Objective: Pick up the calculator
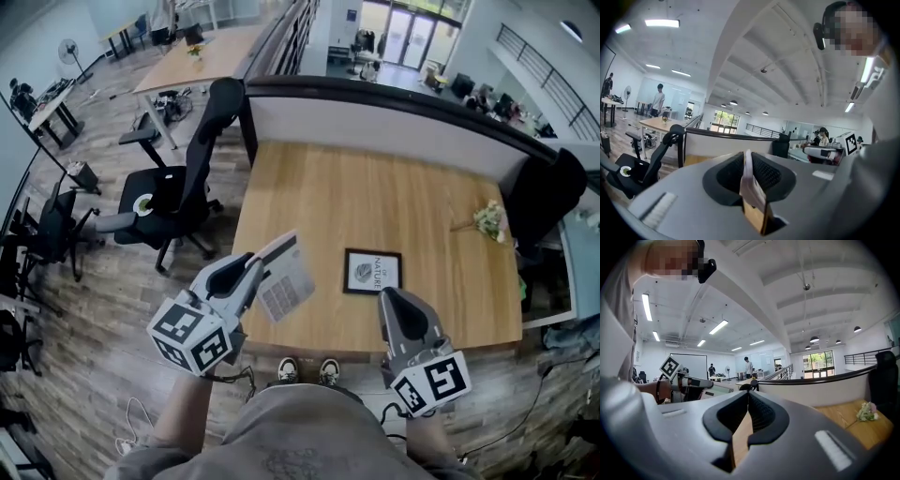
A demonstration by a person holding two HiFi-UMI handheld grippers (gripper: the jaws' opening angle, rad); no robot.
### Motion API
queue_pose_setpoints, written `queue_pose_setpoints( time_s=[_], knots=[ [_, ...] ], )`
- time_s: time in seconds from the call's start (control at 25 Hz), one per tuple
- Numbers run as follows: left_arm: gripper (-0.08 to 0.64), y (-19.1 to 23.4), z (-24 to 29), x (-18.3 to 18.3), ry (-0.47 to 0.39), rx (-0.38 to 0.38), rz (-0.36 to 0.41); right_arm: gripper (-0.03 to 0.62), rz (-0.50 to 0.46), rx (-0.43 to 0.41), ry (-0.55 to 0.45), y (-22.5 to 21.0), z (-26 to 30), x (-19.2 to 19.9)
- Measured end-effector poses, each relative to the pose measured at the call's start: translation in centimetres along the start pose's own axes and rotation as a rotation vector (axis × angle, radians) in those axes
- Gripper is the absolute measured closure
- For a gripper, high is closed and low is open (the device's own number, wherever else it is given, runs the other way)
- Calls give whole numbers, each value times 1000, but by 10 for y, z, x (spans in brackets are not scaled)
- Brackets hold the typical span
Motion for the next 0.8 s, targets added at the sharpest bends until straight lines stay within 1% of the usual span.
queue_pose_setpoints(
  time_s=[0.16,0.32,0.48,0.6,0.8],
  knots=[
    [508,-9,-7,22,46,6,-28,581,25,8,36,0,-9,16],
    [508,-9,-9,49,102,-4,-33,581,38,13,80,-1,-15,35],
    [508,-4,-8,72,142,-25,-34,583,89,22,145,-9,-19,60],
    [508,-4,-9,77,153,-33,-37,581,113,24,168,-12,-21,69],
    [508,-5,-9,71,137,-29,-26,581,88,20,143,-9,-21,62]
  ],
)
Point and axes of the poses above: the fingertips, and each gripper's own axes: z forward along the fingers, y to its left, x out of its underside, the point moved 2 cm from there along -z, backward along the fingers, and after that the axes turned 7 degrees about -y, right-handed, at the moved point
